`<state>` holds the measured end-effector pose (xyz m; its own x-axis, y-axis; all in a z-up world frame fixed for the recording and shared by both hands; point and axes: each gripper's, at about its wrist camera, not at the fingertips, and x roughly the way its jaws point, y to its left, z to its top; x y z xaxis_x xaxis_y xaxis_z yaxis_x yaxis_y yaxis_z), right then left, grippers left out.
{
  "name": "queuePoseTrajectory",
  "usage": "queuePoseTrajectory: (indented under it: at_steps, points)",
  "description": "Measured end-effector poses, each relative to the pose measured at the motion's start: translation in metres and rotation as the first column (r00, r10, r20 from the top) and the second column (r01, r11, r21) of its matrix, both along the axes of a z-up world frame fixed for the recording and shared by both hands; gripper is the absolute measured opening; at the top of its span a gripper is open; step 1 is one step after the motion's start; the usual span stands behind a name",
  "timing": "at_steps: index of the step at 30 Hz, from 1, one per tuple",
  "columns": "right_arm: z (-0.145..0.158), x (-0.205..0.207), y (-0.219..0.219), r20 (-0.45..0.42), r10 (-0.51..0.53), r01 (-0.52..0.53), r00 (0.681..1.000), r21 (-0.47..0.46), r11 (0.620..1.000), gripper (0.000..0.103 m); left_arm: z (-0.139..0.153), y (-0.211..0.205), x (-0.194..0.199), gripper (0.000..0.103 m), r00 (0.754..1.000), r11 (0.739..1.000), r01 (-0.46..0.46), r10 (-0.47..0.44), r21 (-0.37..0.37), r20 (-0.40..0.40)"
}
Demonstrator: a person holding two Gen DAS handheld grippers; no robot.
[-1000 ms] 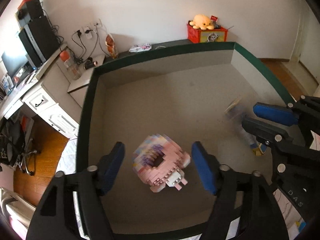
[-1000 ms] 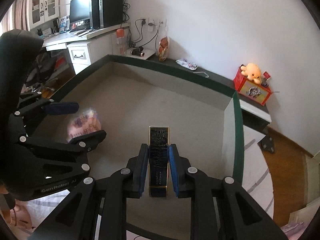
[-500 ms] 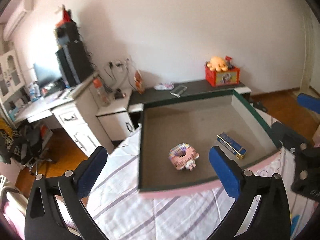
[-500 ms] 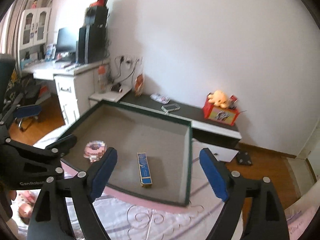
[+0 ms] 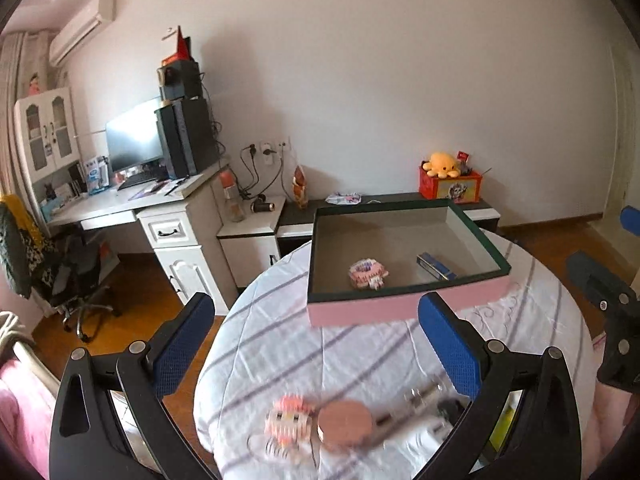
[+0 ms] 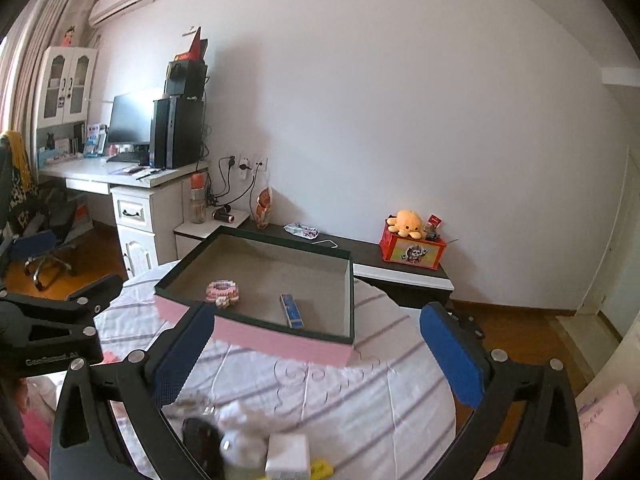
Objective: Organize rigid objects
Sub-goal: 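Withdraw both tools from the pink box back over the table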
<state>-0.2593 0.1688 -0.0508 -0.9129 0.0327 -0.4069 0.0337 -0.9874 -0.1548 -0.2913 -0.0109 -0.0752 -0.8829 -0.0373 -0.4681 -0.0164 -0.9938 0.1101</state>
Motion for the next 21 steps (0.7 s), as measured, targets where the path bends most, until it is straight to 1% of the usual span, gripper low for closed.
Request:
queuePoseTrajectory:
  at_steps: [8,10,13,21]
  points:
    - [-0.001,0.042,0.012,-0.002,-0.036,0.036,0.999,-0.018,0.999,0.103,-0.002,-0.007,0.050,0.103,1.000,1.000,-0.009,0.009,0.025,-0.003]
    - [0.000,0.050,0.014,-0.005,-0.043,0.042,0.999,-0.023,0.999,0.103,-0.001,-0.007,0.062,0.103,1.000,1.000,-0.017,0.017,0.012,-0.010]
    - [0.002,0.063,0.017,-0.015,-0.048,0.047,0.999,-0.026,0.999,0.103,0.002,-0.009,0.076,0.103,1.000,1.000,-0.014,0.015,0.015,-0.022]
    - [-0.002,0.087,0.010,-0.008,-0.038,0.038,0.999,-0.013,0.999,0.103,0.004,-0.013,0.102,0.103,0.999,1.000,-0.013,0.013,-0.011,-0.037]
